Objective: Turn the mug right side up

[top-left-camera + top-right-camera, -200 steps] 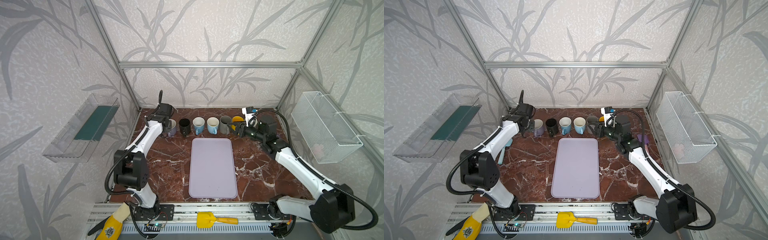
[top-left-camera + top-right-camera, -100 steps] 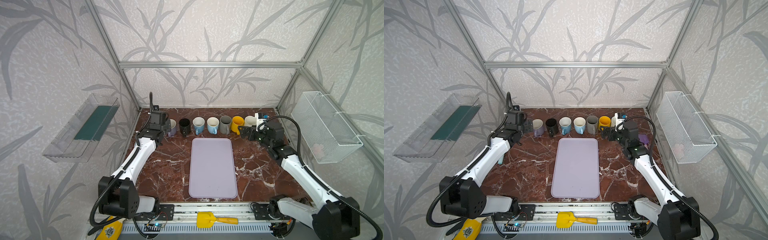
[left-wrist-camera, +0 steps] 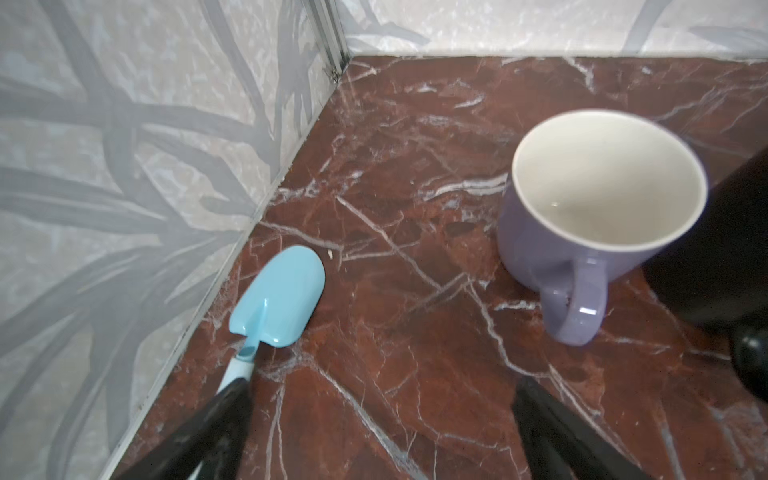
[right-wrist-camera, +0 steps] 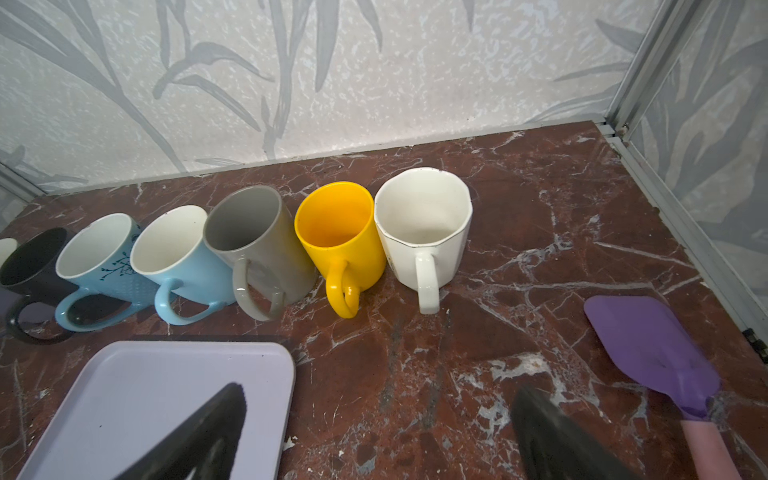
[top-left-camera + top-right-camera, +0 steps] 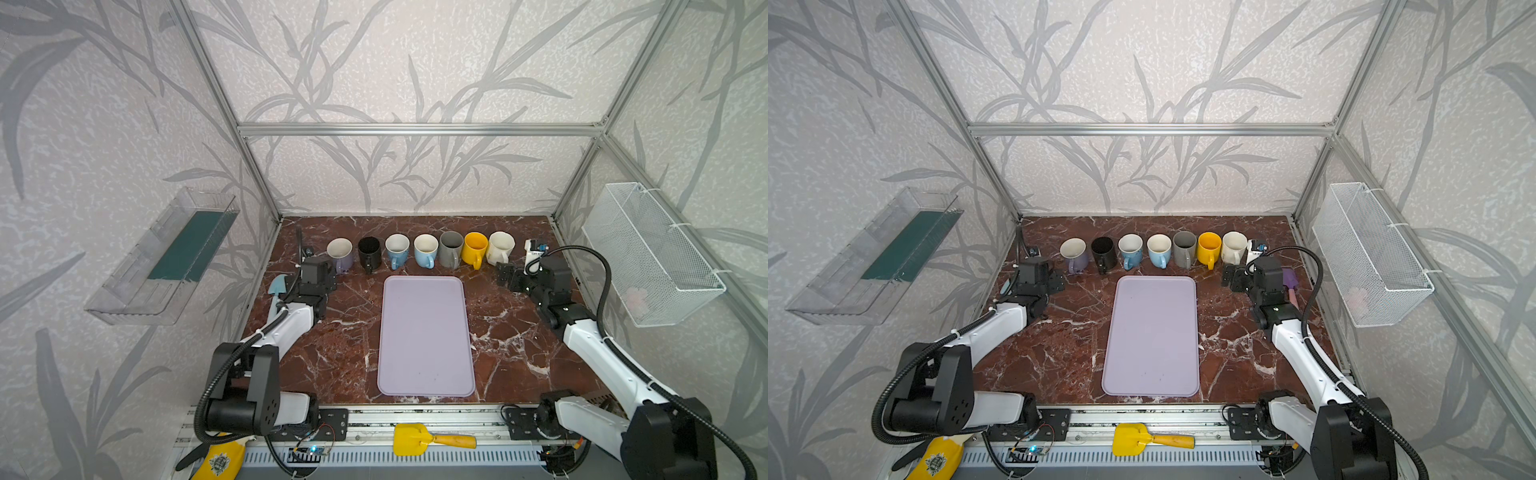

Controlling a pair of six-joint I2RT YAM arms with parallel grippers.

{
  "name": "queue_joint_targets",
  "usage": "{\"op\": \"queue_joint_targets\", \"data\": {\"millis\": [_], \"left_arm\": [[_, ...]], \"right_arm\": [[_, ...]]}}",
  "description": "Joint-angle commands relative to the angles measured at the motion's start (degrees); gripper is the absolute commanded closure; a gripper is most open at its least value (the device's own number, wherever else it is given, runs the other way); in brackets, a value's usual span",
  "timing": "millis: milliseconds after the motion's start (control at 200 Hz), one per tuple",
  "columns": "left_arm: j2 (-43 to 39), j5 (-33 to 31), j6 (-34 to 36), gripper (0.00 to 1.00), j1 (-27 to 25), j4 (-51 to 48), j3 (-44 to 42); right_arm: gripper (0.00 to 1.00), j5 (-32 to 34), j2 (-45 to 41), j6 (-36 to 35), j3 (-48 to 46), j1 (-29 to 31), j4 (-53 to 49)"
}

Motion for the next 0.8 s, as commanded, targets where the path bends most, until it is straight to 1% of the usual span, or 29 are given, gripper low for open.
{"op": "queue_joint_targets", "data": {"millis": [0, 75, 115, 200, 290, 410, 565, 635, 720, 795], "left_arm": [[-0.9, 0.3, 0.6, 0.01, 1.6, 13.1, -2.7], [0.1, 3.7, 0.4, 0.01, 2.9, 15.1, -4.0], [0.7, 4.5, 0.1, 0.01, 3.4, 17.6, -5.2], [1.9, 2.7, -0.6, 0.01, 3.8, 22.9, -7.8], [3.0, 1.0, -0.9, 0.01, 4.0, 31.3, -11.2], [4.3, 1.2, -1.1, 0.01, 4.2, 36.0, -13.4], [7.9, 3.0, -0.4, 0.01, 4.5, 33.0, -10.2], [8.6, 3.0, -0.4, 0.01, 4.3, 27.8, -7.2], [9.7, 2.7, -0.1, 0.01, 4.2, 25.9, -5.5], [9.7, 2.7, -0.1, 0.01, 4.2, 26.4, -5.7]], "right_arm": [[0.01, 0.7, -0.8, -0.8, -1.3, -1.3, 5.5], [0.01, 0.7, -0.6, -0.9, -1.8, -2.0, 6.2], [0.01, 0.7, -0.4, -0.9, -2.2, -2.3, 6.5], [0.01, 0.8, -0.3, -1.0, -2.7, -2.9, 7.0], [0.01, 0.7, -0.2, -1.2, -3.3, -3.2, 7.9], [0.01, 0.0, 0.1, -2.8, -4.6, -3.3, 10.5], [0.01, 1.0, 0.3, -5.7, -6.0, -3.3, 13.4], [0.01, 1.6, 0.3, -7.2, -6.8, -3.3, 14.6], [0.01, 2.6, 0.2, -8.7, -7.3, -3.3, 15.4], [0.01, 3.8, 0.4, -9.5, -7.8, -3.3, 16.1]]}}
